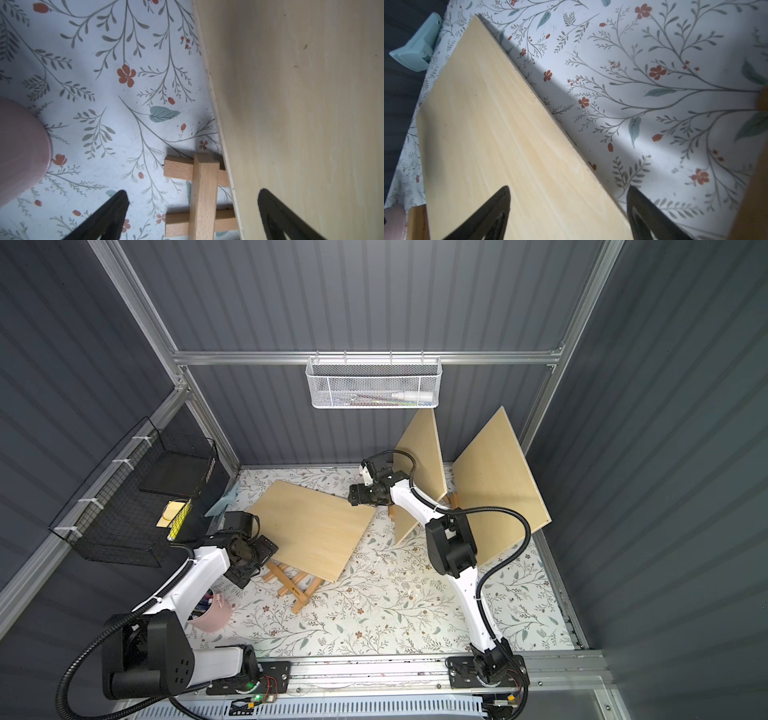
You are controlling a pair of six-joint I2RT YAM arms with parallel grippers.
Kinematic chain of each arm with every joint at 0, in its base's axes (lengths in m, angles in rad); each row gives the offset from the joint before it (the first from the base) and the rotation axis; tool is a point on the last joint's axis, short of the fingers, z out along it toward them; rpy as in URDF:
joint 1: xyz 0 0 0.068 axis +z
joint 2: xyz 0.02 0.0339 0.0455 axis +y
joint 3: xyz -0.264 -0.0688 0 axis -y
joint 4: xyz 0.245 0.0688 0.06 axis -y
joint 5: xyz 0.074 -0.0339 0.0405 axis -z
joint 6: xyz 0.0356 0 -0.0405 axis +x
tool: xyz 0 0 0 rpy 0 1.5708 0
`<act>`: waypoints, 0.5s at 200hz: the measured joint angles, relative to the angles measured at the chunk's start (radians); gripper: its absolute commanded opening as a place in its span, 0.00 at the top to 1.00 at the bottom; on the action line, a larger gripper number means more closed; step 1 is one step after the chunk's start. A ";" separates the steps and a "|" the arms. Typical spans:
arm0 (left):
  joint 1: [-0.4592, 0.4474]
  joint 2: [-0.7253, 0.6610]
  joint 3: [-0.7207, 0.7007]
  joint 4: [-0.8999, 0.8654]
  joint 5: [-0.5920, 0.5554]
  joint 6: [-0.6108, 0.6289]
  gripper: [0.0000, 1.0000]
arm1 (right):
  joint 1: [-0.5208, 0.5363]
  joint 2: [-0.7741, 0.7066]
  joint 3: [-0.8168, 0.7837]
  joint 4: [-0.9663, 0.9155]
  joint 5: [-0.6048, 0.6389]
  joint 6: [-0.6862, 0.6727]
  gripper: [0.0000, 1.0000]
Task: Assemble the easel
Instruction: Move the easel to the center of the board.
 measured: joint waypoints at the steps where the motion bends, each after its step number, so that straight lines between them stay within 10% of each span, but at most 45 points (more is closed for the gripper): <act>1: 0.002 0.001 -0.001 0.002 0.001 0.000 0.01 | 0.000 0.002 0.002 -0.001 -0.002 0.000 0.12; 100: 0.093 0.126 -0.159 0.433 0.099 0.005 0.03 | 0.034 0.000 -0.108 0.026 -0.145 -0.077 0.12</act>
